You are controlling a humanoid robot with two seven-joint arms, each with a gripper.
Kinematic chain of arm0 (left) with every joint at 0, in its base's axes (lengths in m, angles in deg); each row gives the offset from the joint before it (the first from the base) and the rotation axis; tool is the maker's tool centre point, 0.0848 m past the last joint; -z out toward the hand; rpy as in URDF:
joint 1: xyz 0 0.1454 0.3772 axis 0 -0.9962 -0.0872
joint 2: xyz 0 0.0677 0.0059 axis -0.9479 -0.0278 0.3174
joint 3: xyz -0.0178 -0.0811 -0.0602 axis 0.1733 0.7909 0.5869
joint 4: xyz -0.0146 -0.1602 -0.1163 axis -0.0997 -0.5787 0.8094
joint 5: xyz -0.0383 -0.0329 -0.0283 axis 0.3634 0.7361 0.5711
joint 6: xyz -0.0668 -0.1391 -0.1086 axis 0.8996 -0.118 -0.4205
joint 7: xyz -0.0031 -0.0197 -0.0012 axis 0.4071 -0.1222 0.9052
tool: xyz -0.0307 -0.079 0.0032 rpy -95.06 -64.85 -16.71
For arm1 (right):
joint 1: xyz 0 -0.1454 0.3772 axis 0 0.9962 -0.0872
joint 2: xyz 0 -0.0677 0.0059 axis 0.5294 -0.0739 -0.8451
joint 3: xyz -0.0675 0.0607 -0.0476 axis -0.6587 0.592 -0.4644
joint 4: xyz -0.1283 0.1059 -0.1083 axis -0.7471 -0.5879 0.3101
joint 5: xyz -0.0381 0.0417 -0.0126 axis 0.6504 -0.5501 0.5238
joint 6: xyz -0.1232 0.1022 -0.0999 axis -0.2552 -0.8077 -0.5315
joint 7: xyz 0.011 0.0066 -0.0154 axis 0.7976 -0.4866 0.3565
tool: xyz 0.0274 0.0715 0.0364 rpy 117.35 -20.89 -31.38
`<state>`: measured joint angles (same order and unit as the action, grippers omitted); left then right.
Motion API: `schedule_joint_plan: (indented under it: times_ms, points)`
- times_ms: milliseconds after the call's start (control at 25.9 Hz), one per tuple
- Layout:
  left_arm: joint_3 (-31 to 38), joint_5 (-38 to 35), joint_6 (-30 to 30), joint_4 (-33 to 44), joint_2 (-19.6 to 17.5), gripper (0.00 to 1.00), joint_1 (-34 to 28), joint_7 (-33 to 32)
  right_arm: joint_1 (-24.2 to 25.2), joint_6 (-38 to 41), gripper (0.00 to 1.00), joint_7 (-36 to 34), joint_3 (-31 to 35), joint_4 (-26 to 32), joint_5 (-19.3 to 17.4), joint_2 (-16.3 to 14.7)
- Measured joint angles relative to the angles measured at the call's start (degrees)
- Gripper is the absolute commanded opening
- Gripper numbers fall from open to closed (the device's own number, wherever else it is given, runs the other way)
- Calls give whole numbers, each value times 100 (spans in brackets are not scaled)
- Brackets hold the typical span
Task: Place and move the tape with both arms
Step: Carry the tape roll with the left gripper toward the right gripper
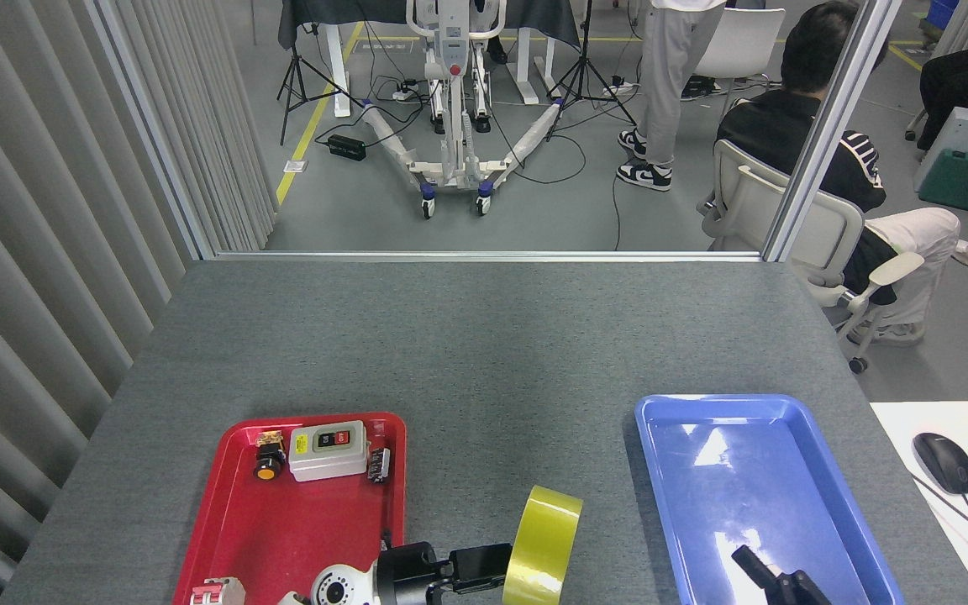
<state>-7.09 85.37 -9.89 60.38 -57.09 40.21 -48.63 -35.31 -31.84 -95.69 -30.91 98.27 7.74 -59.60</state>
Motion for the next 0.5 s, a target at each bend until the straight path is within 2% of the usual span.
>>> schedule_joint_plan:
  times_ms: [154,502]
  points:
    - [-46,-42,0,-28,189,0,54,18,-15,13,100,55,-419,20,231,112]
    - [-184,-74,0,-190,327,0,179,15,-245,15,100,65,-1234,29,623,309]
